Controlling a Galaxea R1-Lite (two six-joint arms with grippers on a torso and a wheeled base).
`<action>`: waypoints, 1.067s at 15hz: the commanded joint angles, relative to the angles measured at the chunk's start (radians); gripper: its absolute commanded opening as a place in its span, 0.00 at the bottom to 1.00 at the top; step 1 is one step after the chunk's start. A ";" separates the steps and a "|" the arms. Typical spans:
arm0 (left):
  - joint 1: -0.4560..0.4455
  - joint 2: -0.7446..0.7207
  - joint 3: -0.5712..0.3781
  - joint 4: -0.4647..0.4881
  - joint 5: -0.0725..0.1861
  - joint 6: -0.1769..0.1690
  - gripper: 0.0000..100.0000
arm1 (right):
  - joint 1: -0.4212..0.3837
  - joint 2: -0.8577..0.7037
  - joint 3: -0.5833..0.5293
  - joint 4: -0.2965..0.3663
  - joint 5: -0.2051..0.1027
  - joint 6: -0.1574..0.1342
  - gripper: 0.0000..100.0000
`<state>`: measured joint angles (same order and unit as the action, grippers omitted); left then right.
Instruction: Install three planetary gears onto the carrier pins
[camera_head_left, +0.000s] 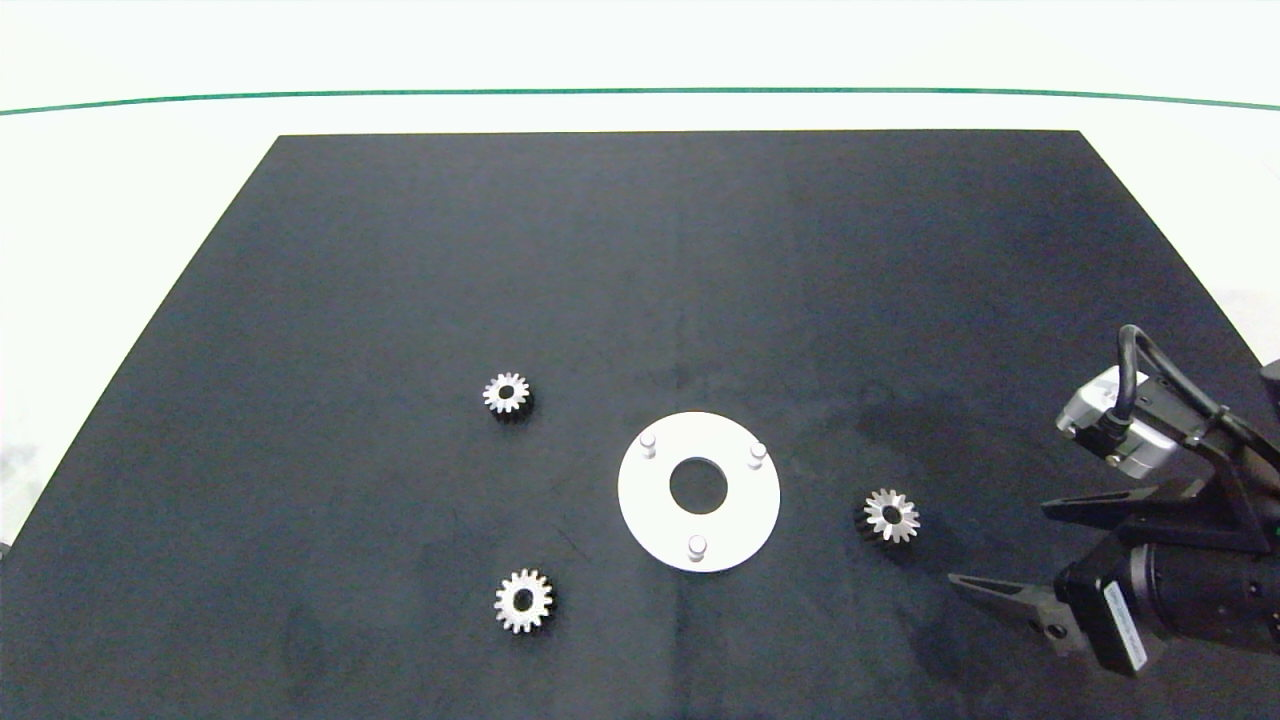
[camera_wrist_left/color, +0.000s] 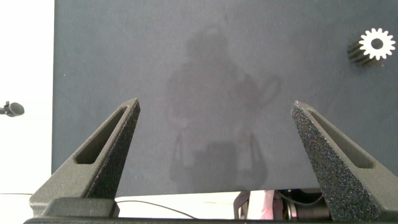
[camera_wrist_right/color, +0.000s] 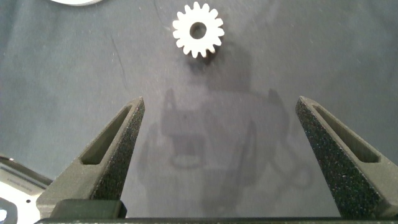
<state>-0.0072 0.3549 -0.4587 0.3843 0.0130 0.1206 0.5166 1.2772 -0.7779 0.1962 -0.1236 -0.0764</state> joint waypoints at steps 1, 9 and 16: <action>0.000 -0.001 0.000 0.002 0.001 0.001 1.00 | 0.010 0.062 -0.001 -0.032 -0.001 -0.002 1.00; 0.000 -0.002 -0.001 0.002 0.002 0.001 1.00 | 0.031 0.159 -0.003 -0.107 -0.021 0.000 1.00; 0.001 -0.004 0.002 0.002 0.002 0.001 1.00 | 0.036 0.223 -0.024 -0.155 -0.018 0.001 1.00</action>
<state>-0.0062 0.3515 -0.4574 0.3847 0.0149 0.1198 0.5498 1.4889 -0.7962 0.0413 -0.1409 -0.0736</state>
